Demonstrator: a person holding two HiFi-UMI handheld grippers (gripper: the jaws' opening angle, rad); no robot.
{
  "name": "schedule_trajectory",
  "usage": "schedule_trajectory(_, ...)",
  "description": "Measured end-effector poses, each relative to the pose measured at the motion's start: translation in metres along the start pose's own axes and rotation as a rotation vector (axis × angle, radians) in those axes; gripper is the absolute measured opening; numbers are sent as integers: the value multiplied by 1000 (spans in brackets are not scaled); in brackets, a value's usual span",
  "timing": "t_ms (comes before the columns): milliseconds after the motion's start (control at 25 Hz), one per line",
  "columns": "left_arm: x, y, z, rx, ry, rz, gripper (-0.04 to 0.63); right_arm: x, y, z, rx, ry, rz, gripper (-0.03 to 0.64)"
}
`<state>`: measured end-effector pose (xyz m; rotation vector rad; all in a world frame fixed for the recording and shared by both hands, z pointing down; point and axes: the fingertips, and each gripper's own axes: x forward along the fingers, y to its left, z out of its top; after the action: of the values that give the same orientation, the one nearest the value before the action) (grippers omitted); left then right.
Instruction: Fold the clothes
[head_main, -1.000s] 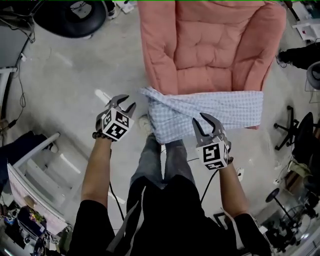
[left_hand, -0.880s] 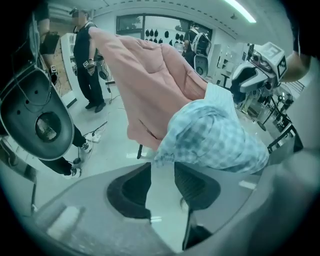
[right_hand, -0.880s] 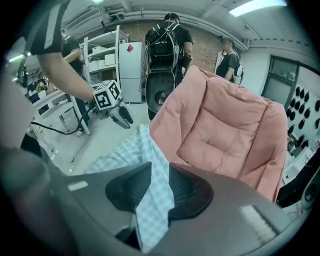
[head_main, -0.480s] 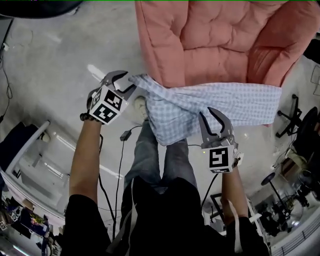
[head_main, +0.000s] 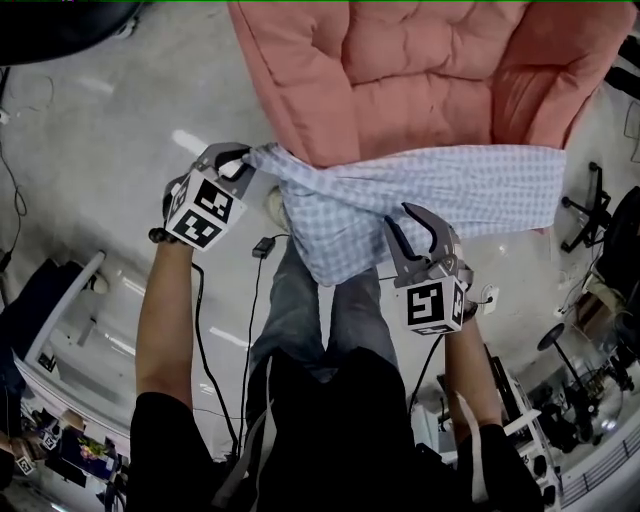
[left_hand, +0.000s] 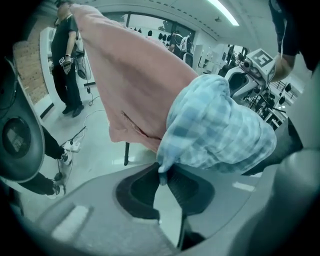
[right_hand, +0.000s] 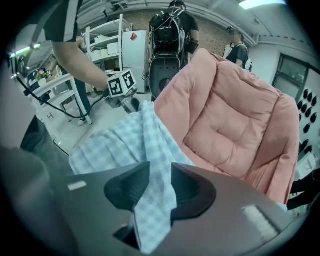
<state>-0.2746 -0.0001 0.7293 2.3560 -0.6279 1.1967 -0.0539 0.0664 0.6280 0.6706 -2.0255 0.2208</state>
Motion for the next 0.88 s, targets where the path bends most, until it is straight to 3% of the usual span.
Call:
schedule_trajectory(320, -54, -3, -3, 114, 35, 122, 48, 22, 16, 1, -130, 38, -2, 152)
schedule_trajectory(440, -76, -5, -9, 101, 23, 173, 48, 30, 12, 1, -184, 47, -55, 133)
schedule_trajectory(560, -89, -9, -22, 85, 18, 236, 48, 30, 2, 8, -190, 21, -115, 16)
schedule_trajectory(720, -97, -25, -36, 63, 20, 308, 49, 15, -17, 23, -145, -48, -142, 9)
schedule_trajectory(880, -106, -48, -35, 29, 10, 365, 49, -8, -39, 45, -189, -140, -176, 9)
